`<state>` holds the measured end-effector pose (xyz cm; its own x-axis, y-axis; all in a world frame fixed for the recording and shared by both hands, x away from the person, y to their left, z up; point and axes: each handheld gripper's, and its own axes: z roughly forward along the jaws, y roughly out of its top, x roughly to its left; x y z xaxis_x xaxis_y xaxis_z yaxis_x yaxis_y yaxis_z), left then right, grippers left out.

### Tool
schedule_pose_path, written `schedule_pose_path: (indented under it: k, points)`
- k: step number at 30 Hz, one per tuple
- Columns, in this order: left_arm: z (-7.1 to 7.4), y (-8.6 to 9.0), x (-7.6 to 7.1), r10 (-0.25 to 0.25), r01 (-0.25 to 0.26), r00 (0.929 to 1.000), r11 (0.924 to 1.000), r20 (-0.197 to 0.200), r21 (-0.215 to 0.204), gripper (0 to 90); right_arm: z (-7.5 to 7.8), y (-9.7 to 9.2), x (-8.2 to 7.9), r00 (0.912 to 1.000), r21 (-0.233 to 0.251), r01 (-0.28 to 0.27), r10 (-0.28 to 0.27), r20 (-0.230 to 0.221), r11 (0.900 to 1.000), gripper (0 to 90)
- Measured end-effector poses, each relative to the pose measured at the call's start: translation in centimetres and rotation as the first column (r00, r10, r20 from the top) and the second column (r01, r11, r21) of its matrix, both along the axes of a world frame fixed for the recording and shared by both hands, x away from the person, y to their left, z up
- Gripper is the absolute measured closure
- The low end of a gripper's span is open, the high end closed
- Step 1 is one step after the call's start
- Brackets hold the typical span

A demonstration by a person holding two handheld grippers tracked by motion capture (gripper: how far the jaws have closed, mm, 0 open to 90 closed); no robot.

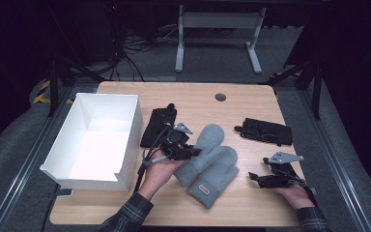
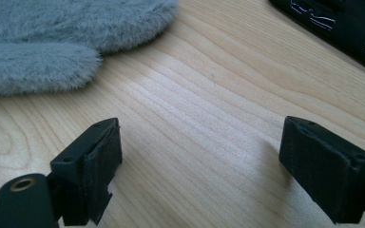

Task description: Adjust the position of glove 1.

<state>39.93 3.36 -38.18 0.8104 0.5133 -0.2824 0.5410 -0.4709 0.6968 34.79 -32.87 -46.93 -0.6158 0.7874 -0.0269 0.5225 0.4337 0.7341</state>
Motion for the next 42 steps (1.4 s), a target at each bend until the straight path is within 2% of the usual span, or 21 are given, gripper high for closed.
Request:
schedule_pose_path:
  k: [5,10,15,16,17,20,22,25,26,27,30,33,34,35,36,37,38,39,40,41,42]
  points:
    - [0.6,-1.5,-0.8,-0.011,0.010,0.9999,0.9995,-0.012,-0.028,81.4,0.0,0.0,0.0,1.0000,0.000,0.000,0.000,0.000,1.0000,14.4]
    - [0.8,-3.2,-1.4,-0.026,0.025,0.9991,0.9992,-0.035,-0.030,81.5,0.0,0.0,0.0,1.0000,0.000,0.000,0.000,0.000,1.0000,14.4]
    - [0.1,-4.5,-1.8,-0.022,0.021,0.9983,0.9994,-0.054,-0.029,81.4,0.0,0.0,0.0,1.0000,0.000,0.001,-0.001,0.000,1.0000,14.4]
    - [-0.5,-5.2,-1.9,-0.027,0.025,0.9973,0.9992,-0.068,-0.032,81.3,0.0,0.0,0.0,1.0000,0.000,0.001,-0.001,0.000,1.0000,14.4]
    - [-0.5,-5.2,-1.9,-0.027,0.025,0.9973,0.9992,-0.068,-0.032,81.2,0.0,0.0,0.0,1.0000,-0.001,-0.001,0.001,0.000,1.0000,14.4]
    - [-1.9,-6.1,-1.9,-0.026,0.026,0.9961,0.9996,-0.084,0.001,80.4,0.0,0.0,0.0,1.0000,-0.001,0.000,0.000,0.000,1.0000,14.3]
    - [-2.2,-6.2,-1.8,-0.024,0.025,0.9961,0.9996,-0.085,0.010,79.8,0.0,0.0,0.0,1.0000,-0.001,-0.001,0.001,0.000,1.0000,14.4]
    - [-2.8,-6.4,-1.6,-0.015,0.016,0.9964,0.9998,-0.084,0.015,71.6,0.0,0.0,0.0,1.0000,-0.001,-0.001,0.001,0.000,1.0000,14.4]
    - [-2.8,-6.4,-1.6,-0.014,0.015,0.9972,0.9997,-0.073,0.017,66.1,0.0,0.0,0.0,1.0000,-0.001,-0.001,0.001,0.000,1.0000,14.4]
    - [-2.8,-6.4,-1.5,-0.015,0.016,0.9975,0.9997,-0.069,0.017,66.1,0.0,0.0,0.0,1.0000,-0.001,-0.001,0.001,0.000,1.0000,14.4]
    - [-2.3,-5.9,-1.5,-0.023,0.023,0.9990,0.9997,-0.039,0.010,51.2,0.0,0.0,0.0,1.0000,-0.001,-0.001,0.001,0.000,1.0000,14.4]
    - [-1.9,-5.3,-1.5,-0.027,0.027,0.9994,0.9996,-0.022,0.005,49.7,0.0,0.0,0.0,1.0000,-0.002,-0.001,0.001,0.000,1.0000,17.0]
    - [-1.6,-4.8,-1.6,-0.027,0.027,0.9995,0.9996,-0.016,0.006,49.7,0.2,-0.1,0.0,1.0000,-0.001,0.000,0.000,-0.007,1.0000,19.9]
    - [-1.4,-4.4,-1.6,-0.026,0.026,0.9996,0.9996,-0.007,0.008,50.5,0.6,-0.1,0.0,0.9994,0.015,-0.004,0.005,-0.034,0.9999,31.2]
    - [-1.3,-4.0,-1.6,-0.025,0.025,0.9997,0.9997,-0.002,0.007,50.5,0.6,-0.1,0.0,0.9994,0.015,-0.004,0.005,-0.034,0.9999,31.2]
    - [-1.2,-3.5,-1.7,-0.025,0.025,0.9997,0.9997,0.006,0.008,51.8,0.9,-0.1,-0.1,0.9991,0.028,-0.009,0.011,-0.040,0.9996,36.7]
    - [-1.0,-3.0,-1.8,-0.023,0.023,0.9997,0.9997,0.011,0.013,54.8,1.2,-0.1,-0.3,0.9989,0.041,-0.023,0.025,-0.039,0.9989,43.7]
    - [-0.9,-2.1,-1.9,-0.015,0.015,0.9996,0.9995,0.025,0.028,61.5,1.7,0.3,-0.8,0.9979,0.058,-0.047,0.049,-0.042,0.9972,55.0]
    - [-0.9,-2.1,-1.9,-0.015,0.015,0.9996,0.9995,0.025,0.028,63.9,1.7,0.3,-0.8,0.9979,0.058,-0.047,0.049,-0.042,0.9972,55.0]
    - [-1.0,-1.2,-2.1,-0.012,0.011,0.9996,0.9993,0.027,0.035,68.1,2.2,1.0,-1.1,0.9963,0.046,-0.058,0.061,-0.060,0.9972,66.1]
    - [-1.0,-1.2,-2.1,-0.012,0.011,0.9996,0.9993,0.027,0.035,71.4,2.2,1.0,-1.1,0.9963,0.046,-0.058,0.061,-0.060,0.9972,66.1]
